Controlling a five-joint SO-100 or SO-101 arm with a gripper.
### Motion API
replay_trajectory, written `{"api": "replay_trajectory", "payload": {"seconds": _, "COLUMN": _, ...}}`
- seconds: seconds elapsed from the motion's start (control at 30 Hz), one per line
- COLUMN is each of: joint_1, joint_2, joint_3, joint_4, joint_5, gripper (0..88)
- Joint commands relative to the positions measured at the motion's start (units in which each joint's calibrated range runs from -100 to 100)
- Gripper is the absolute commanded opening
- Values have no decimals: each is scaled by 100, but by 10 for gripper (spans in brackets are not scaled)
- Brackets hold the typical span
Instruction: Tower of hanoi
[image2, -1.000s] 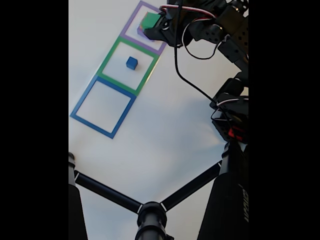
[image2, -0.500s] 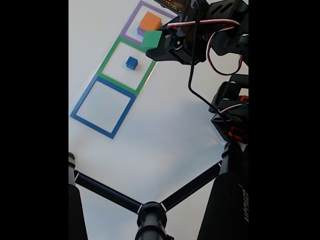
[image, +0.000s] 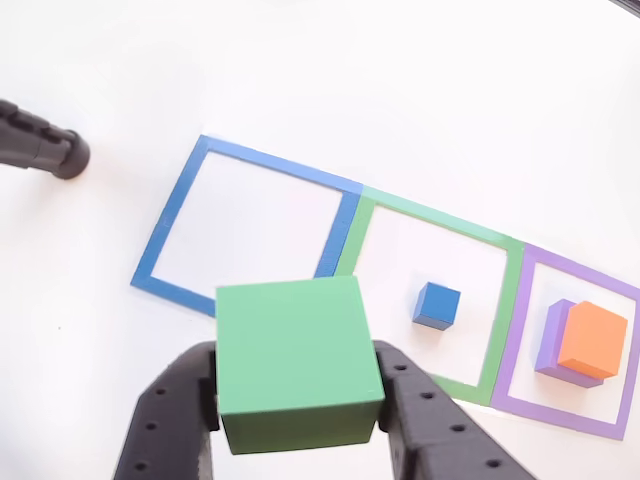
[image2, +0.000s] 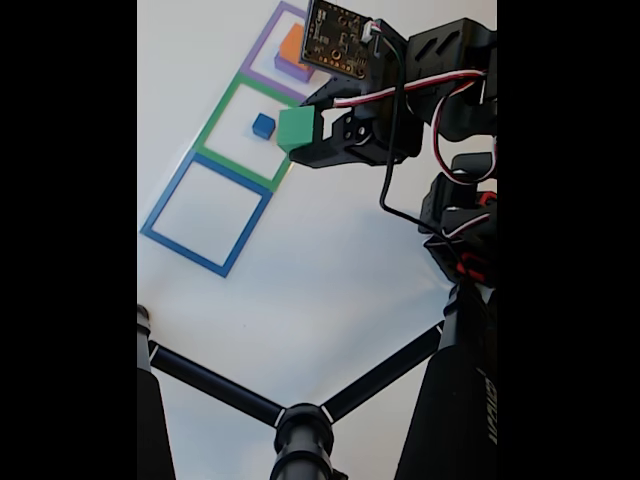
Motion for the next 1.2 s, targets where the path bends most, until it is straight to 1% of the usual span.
{"api": "replay_trajectory", "payload": {"seconds": 0.0, "joint_1": -177, "joint_2": -118, "joint_3": 540, "joint_4": -331, "joint_5": 0, "gripper": 78}}
{"api": "replay_trajectory", "payload": {"seconds": 0.13, "joint_1": -167, "joint_2": -118, "joint_3": 1786, "joint_4": -1384, "joint_5": 0, "gripper": 79}}
{"api": "replay_trajectory", "payload": {"seconds": 0.2, "joint_1": -148, "joint_2": -110, "joint_3": 2559, "joint_4": -2250, "joint_5": 0, "gripper": 80}}
{"api": "replay_trajectory", "payload": {"seconds": 0.33, "joint_1": -148, "joint_2": 116, "joint_3": 4168, "joint_4": -4542, "joint_5": 0, "gripper": 80}}
{"api": "replay_trajectory", "payload": {"seconds": 0.4, "joint_1": -196, "joint_2": 487, "joint_3": 4686, "joint_4": -5659, "joint_5": 0, "gripper": 80}}
{"api": "replay_trajectory", "payload": {"seconds": 0.53, "joint_1": -330, "joint_2": 1537, "joint_3": 5268, "joint_4": -7797, "joint_5": 0, "gripper": 80}}
{"api": "replay_trajectory", "payload": {"seconds": 0.67, "joint_1": -416, "joint_2": 2732, "joint_3": 5468, "joint_4": -9570, "joint_5": 0, "gripper": 80}}
{"api": "replay_trajectory", "payload": {"seconds": 0.8, "joint_1": -464, "joint_2": 3773, "joint_3": 5568, "joint_4": -10955, "joint_5": 0, "gripper": 81}}
{"api": "replay_trajectory", "payload": {"seconds": 0.9, "joint_1": -512, "joint_2": 4403, "joint_3": 5668, "joint_4": -11773, "joint_5": 0, "gripper": 82}}
{"api": "replay_trajectory", "payload": {"seconds": 1.17, "joint_1": -618, "joint_2": 5703, "joint_3": 5568, "joint_4": -12923, "joint_5": 0, "gripper": 82}}
